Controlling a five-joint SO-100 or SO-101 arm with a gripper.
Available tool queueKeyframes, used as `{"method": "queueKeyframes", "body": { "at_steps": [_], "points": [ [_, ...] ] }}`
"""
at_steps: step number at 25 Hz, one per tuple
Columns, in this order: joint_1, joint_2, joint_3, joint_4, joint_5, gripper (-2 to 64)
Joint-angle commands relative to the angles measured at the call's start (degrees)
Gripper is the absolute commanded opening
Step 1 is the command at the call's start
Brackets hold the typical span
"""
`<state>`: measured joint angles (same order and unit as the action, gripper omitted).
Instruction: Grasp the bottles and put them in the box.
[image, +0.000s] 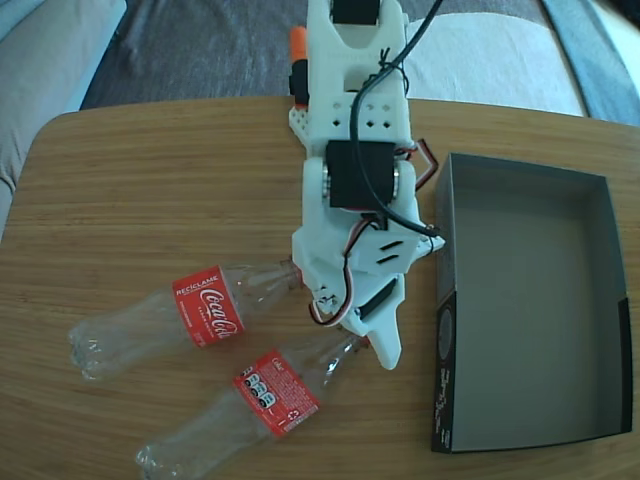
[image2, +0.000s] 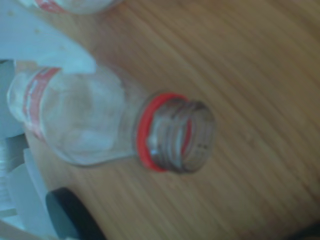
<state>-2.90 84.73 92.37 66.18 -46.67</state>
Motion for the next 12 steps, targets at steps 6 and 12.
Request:
{"method": "queueKeyframes", "body": {
  "at_steps": [6,12],
  "points": [
    [-0.9,-1.0,-2.3,-0.8,0.2,44.9],
    [-1.2,-6.4,-5.0,-0.8,0.3,44.9]
  ]
}}
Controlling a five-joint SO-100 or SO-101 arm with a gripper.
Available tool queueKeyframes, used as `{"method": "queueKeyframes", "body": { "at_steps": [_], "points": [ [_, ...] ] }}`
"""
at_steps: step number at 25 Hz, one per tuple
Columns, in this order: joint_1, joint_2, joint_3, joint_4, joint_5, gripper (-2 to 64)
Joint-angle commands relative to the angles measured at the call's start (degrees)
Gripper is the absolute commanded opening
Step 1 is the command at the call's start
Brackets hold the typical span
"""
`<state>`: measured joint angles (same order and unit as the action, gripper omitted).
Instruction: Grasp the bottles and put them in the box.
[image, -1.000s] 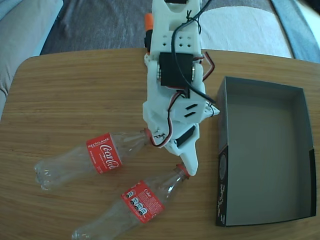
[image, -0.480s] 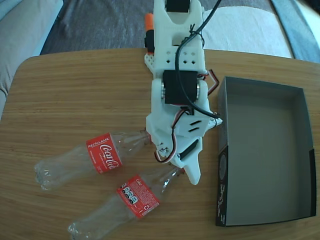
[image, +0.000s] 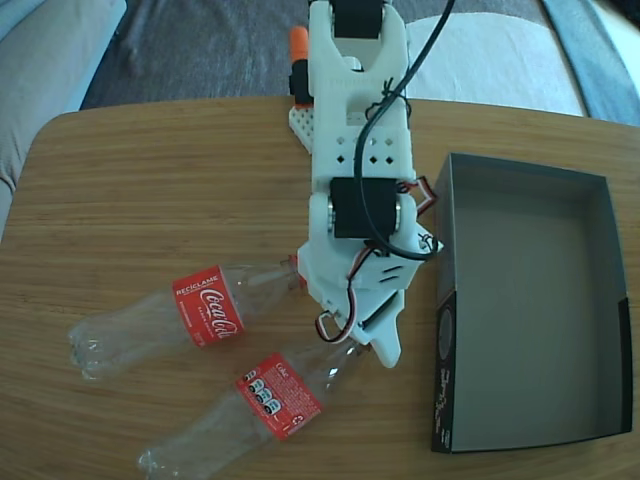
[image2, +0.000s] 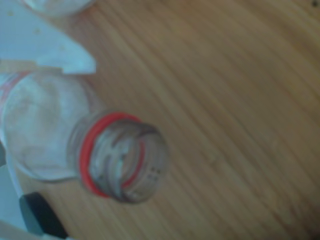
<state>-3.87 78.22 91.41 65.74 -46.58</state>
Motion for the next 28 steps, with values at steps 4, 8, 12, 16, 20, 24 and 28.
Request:
{"method": "queueKeyframes", "body": {
  "at_steps": [4,8,12,16,20,24,28],
  "points": [
    [-0.3,-2.9,-6.3,-0.4,0.2,44.9],
    [-0.3,-5.0,-7.7,-0.4,0.2,44.9],
    [-0.2,-6.2,-8.0,-0.4,0.2,44.9],
    [-0.3,-7.7,-8.0,-0.4,0.2,44.9],
    [-0.2,-8.1,-8.0,-1.9,0.2,44.9],
    [-0.2,-8.2,-8.0,-1.9,0.2,44.9],
    [0.0,-9.5,-8.1,-1.9,0.2,44.9]
  ]
}}
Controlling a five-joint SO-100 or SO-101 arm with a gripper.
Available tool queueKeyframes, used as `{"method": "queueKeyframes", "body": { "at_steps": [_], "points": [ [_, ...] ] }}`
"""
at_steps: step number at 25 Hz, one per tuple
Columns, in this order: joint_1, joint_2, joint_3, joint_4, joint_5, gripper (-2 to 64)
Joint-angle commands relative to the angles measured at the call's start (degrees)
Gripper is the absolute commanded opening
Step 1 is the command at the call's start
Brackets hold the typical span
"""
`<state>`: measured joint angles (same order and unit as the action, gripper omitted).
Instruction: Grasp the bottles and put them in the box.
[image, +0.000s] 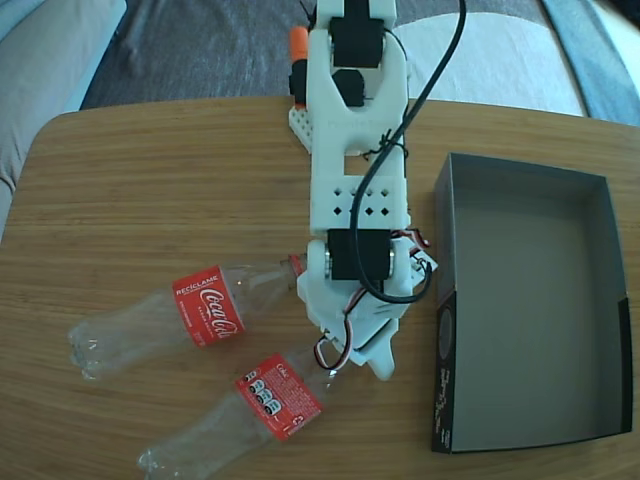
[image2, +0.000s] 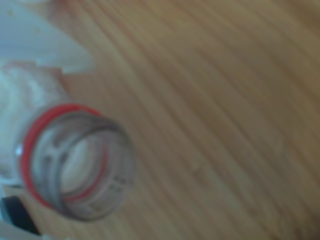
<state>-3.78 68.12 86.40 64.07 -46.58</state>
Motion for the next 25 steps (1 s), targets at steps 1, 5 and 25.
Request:
{"method": "queueKeyframes", "body": {
  "at_steps": [1,5,25],
  "points": [
    [-0.1,0.3,-3.1,-0.3,0.2,44.9],
    [0.2,-0.5,-3.1,-0.4,0.2,44.8],
    [3.1,0.4,-3.0,-1.0,0.0,10.9]
  ]
}}
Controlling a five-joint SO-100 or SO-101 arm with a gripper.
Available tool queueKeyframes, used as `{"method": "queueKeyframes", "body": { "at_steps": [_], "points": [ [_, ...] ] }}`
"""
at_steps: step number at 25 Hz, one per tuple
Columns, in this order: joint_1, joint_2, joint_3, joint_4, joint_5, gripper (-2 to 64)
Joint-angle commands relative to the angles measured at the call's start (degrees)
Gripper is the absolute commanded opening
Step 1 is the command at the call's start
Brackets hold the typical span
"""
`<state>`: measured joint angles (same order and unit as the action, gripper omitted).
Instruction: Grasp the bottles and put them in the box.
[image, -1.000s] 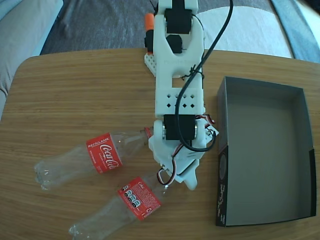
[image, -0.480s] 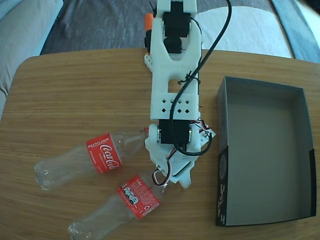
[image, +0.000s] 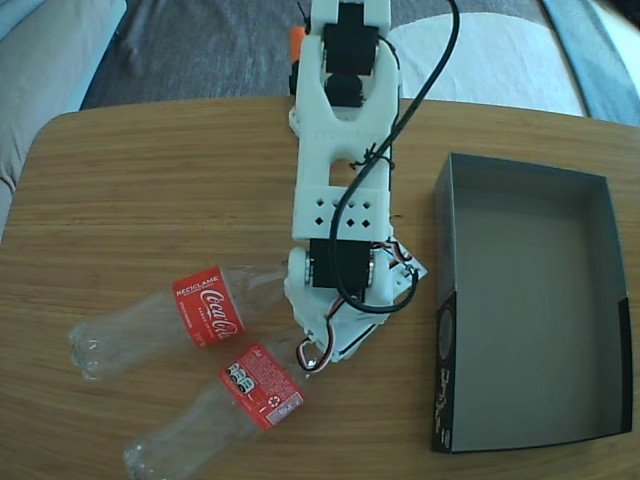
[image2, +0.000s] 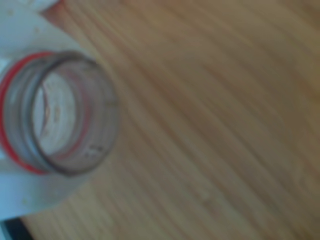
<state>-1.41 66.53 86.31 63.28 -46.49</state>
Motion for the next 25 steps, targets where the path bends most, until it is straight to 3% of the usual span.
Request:
{"method": "queueKeyframes", "body": {
  "at_steps": [1,5,9,14,25],
  "points": [
    [0.7,1.9,-2.9,-0.2,-0.4,10.8],
    [0.8,2.0,-2.9,0.0,-0.7,10.1],
    [1.3,2.1,-4.1,0.4,-0.7,-0.2],
    [2.5,2.1,-7.6,1.3,-0.6,-0.1],
    [5.8,2.1,-23.0,15.8,-0.8,-0.1]
  ]
}}
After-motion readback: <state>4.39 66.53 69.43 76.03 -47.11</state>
